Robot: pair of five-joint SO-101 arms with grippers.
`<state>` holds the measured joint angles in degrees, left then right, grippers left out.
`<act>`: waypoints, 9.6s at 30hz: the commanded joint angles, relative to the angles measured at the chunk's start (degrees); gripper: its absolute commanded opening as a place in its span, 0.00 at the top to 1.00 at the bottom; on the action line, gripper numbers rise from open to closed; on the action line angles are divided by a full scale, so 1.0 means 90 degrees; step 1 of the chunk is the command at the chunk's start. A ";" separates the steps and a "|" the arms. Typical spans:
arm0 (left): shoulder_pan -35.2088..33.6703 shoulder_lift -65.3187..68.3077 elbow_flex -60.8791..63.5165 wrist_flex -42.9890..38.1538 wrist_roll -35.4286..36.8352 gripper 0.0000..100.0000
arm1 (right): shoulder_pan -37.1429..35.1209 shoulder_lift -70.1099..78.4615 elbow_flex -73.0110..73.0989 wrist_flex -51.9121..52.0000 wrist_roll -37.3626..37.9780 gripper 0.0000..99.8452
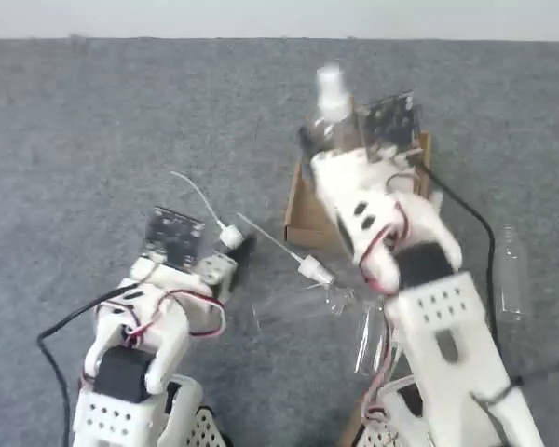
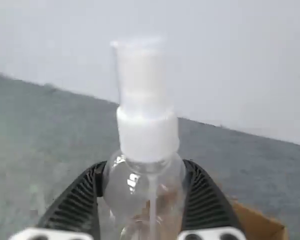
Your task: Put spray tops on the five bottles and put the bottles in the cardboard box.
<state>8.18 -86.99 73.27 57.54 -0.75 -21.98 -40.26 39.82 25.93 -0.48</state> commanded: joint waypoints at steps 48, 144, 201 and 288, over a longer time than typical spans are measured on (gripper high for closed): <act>-0.1309 -0.0127 0.0278 -0.0781 0.0254 0.99 | 0.0747 0.6393 -0.2032 -0.4283 0.0059 0.99; -0.1309 -0.0049 0.0288 -0.0772 0.0215 0.99 | 0.5778 0.3629 -0.1690 0.4049 0.4200 0.71; -0.1729 1.0061 -0.5602 0.0850 -0.2452 0.98 | 0.6217 0.5631 -0.1368 0.3150 0.5558 0.94; -0.0850 0.6105 -0.3326 0.0420 -0.0606 0.99 | 0.6022 0.4938 -0.2022 0.3980 0.4923 0.73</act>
<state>0.26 -28.09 40.04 65.80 -8.22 32.79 9.32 26.81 55.38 44.88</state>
